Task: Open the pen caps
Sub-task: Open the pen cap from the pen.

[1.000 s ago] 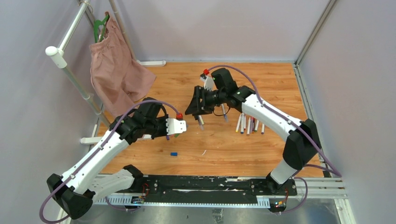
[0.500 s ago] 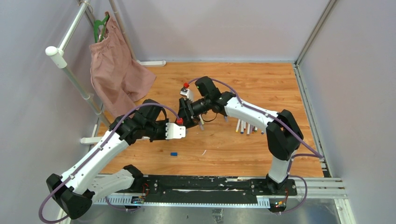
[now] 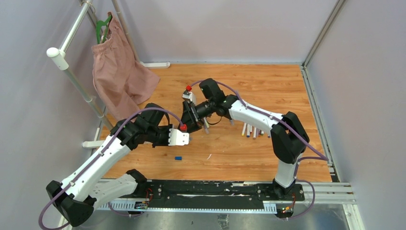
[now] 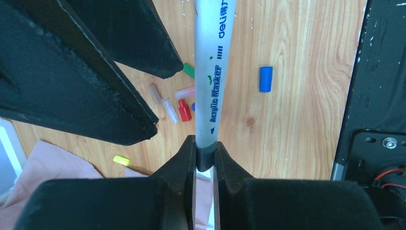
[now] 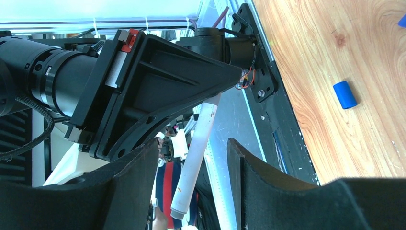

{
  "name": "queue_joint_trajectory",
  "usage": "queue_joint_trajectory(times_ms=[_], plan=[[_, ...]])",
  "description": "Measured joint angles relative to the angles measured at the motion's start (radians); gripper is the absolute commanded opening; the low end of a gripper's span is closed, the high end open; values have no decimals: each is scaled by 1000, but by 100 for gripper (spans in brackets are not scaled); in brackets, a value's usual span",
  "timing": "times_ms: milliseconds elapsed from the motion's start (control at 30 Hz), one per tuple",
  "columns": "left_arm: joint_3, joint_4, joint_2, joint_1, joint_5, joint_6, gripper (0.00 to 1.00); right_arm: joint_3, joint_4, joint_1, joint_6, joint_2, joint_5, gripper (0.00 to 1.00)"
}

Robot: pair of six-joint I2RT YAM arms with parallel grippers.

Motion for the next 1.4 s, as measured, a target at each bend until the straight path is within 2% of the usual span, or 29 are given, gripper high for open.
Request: queue_joint_trajectory(times_ms=[200,467,600,767,1033,1200,1400], plan=[[0,-3,0,0,-16,18,0,-8,-16,17,-17,0,-16,49],[1,-4,23,0,-34,29,0,-47,-58,64,-43,0,-30,45],[2,-4,39,-1,-38,30,0,-34,-63,74,-47,7,-34,26],[18,-42,32,-1,-66,30,14,-10,-85,74,-46,58,-50,0],[22,-84,29,-1,-11,54,19,-38,-79,74,-99,59,-99,0],[25,-92,29,-2,57,66,31,-84,-72,69,-144,33,-127,0],[40,-104,29,-2,111,75,36,-110,-74,64,-171,19,-133,0]])
